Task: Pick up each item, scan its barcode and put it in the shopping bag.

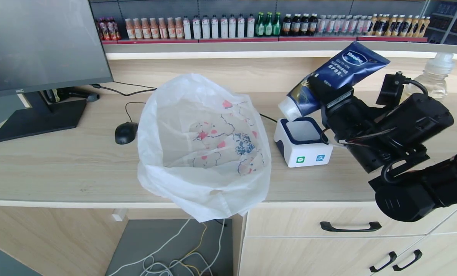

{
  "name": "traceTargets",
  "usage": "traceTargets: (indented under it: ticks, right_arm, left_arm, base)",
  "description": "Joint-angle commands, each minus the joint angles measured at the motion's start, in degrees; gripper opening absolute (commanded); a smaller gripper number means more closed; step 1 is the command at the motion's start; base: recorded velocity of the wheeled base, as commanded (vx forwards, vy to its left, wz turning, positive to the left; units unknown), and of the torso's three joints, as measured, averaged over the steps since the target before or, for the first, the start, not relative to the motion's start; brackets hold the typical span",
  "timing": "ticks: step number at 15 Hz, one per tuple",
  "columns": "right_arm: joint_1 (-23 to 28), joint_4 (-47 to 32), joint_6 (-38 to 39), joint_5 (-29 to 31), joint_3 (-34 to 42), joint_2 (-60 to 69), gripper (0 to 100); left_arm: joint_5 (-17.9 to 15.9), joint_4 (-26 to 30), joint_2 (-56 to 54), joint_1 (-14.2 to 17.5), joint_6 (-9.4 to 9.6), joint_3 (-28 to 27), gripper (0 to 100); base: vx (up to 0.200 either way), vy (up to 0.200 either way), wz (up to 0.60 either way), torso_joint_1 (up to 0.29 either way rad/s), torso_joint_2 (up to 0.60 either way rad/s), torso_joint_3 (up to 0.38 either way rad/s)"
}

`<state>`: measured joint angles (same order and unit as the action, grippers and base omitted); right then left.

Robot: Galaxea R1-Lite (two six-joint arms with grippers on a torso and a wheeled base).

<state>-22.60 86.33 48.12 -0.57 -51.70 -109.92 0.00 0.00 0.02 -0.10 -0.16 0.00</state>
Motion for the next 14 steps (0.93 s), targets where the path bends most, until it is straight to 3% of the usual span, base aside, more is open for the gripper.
traceTargets:
  ticks: [1,4,7,14]
  right_arm:
    - [0.1,0.0,0.3,-0.7,0.0,0.2,0]
    - [0.3,-2.5,2.3,-1.6,0.9,2.6,0]
    - [0.4,-10.9,8.8,-1.6,2.6,7.9,0]
    - [1.1,-13.2,11.8,-2.2,4.1,5.6,0]
  left_arm:
    - [0.0,0.0,0.0,0.0,-0.02,0.0,100]
    - [0.0,0.0,0.0,0.1,-0.02,0.0,100]
    - [0.0,0.0,0.0,0.0,-0.02,0.0,100]
    - [0.0,0.0,0.0,0.1,-0.02,0.0,100]
  base:
    - [0.0,0.0,0.0,0.0,0.0,0.0]
    - [0.0,0.0,0.0,0.0,0.0,0.0]
    - [0.0,0.0,0.0,0.0,0.0,0.0]
    - [0.0,0.0,0.0,0.0,0.0,0.0]
